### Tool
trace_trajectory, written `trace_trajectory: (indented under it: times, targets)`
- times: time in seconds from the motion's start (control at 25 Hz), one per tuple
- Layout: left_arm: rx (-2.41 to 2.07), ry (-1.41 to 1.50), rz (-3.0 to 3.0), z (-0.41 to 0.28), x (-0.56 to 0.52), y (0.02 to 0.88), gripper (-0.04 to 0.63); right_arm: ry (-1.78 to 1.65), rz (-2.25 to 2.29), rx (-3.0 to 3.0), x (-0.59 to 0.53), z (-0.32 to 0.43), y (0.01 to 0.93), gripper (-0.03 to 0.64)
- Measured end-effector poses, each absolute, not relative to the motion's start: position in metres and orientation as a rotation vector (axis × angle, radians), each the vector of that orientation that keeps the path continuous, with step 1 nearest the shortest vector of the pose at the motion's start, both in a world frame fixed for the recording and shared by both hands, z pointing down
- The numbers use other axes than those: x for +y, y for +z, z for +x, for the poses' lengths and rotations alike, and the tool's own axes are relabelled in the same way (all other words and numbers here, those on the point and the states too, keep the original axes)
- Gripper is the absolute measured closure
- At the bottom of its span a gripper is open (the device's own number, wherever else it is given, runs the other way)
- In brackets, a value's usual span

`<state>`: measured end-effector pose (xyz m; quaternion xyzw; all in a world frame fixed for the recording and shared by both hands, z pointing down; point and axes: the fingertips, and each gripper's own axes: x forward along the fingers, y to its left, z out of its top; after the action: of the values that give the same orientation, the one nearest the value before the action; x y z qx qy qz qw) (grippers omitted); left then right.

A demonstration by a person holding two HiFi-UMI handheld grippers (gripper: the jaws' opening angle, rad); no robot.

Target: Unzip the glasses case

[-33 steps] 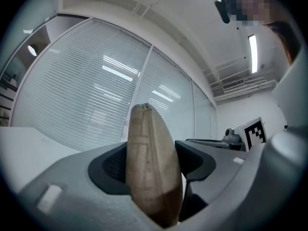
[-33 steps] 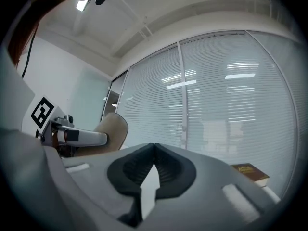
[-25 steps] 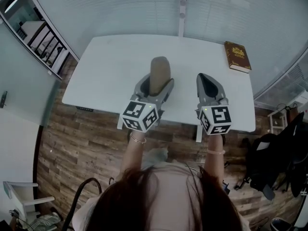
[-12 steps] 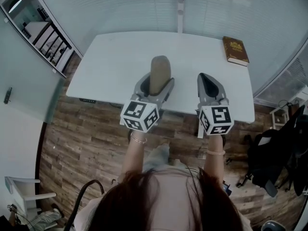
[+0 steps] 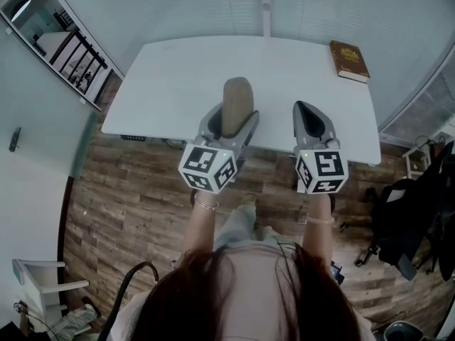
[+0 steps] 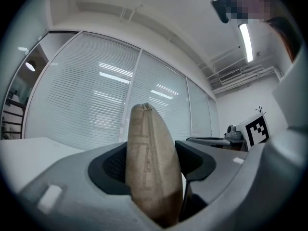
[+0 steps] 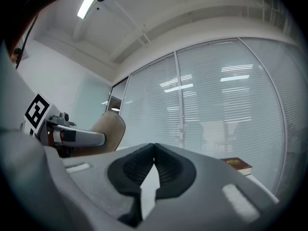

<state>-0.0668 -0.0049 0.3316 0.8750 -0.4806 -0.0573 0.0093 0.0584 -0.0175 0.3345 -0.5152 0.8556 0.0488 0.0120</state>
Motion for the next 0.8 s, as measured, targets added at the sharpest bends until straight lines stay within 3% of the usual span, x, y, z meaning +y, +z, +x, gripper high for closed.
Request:
trace_trajectory:
  times: [0.8]
  targets:
    - [-1.368, -0.149, 2.784, -0.108, -0.024, 0.332, 0.302, 0.168, -1.705, 2.635, -0.028, 0.007, 0.325, 0.614]
